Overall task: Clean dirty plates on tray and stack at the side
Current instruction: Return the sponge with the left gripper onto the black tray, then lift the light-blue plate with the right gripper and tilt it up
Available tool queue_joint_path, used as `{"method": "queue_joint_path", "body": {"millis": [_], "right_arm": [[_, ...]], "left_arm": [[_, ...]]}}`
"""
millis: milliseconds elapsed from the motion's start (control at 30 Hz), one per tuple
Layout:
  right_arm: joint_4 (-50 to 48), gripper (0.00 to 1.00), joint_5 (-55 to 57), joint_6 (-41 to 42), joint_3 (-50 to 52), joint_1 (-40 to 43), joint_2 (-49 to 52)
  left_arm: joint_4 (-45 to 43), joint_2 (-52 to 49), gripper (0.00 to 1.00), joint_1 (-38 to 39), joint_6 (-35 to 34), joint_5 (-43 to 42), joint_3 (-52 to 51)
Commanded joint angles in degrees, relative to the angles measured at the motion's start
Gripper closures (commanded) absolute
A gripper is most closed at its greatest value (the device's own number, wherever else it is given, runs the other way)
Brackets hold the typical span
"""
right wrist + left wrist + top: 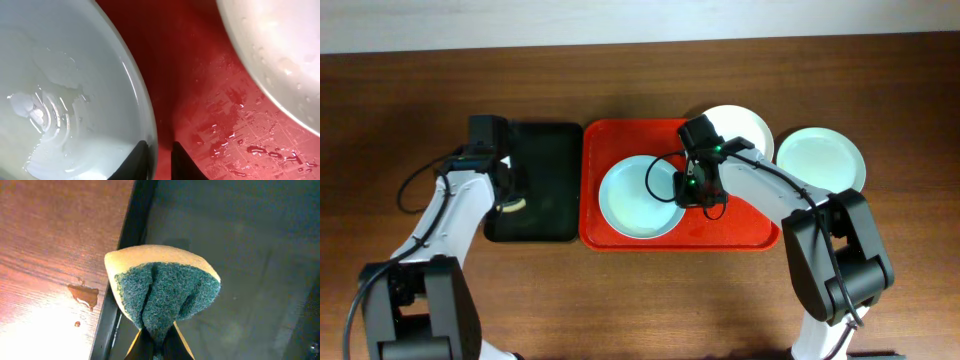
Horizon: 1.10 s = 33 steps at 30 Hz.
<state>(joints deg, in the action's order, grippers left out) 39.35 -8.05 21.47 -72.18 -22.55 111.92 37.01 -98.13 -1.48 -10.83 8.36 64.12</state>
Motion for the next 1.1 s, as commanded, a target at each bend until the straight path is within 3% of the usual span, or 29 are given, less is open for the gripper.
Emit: {"method": "queue_joint_path", "body": {"millis": [0,633,833,1067], "right_arm": [[-0.48,0.93,0.5,1.55,0.42,0.0,-0.85],[11.28,0.96,-9.99,1.57,-15.43,0.5,-5.25],[3.1,0.96,-8.26,7.98,-16.02,-1.36,-4.7],[-8.61,0.96,2.45,12.15,-16.02,-7.5,-2.45]], "left_arm": [[0.09,-0.55,1.0,-0.57,-1.29,-2.58,-1.36],[0.24,-0.55,1.0,-0.57,-1.33,-2.58,-1.36],[0.24,-0.55,1.0,-0.57,-1.36,-2.6,-1.36],[0.26,-0.55,1.0,-0.57,-1.33,-2.6,-1.36]]}}
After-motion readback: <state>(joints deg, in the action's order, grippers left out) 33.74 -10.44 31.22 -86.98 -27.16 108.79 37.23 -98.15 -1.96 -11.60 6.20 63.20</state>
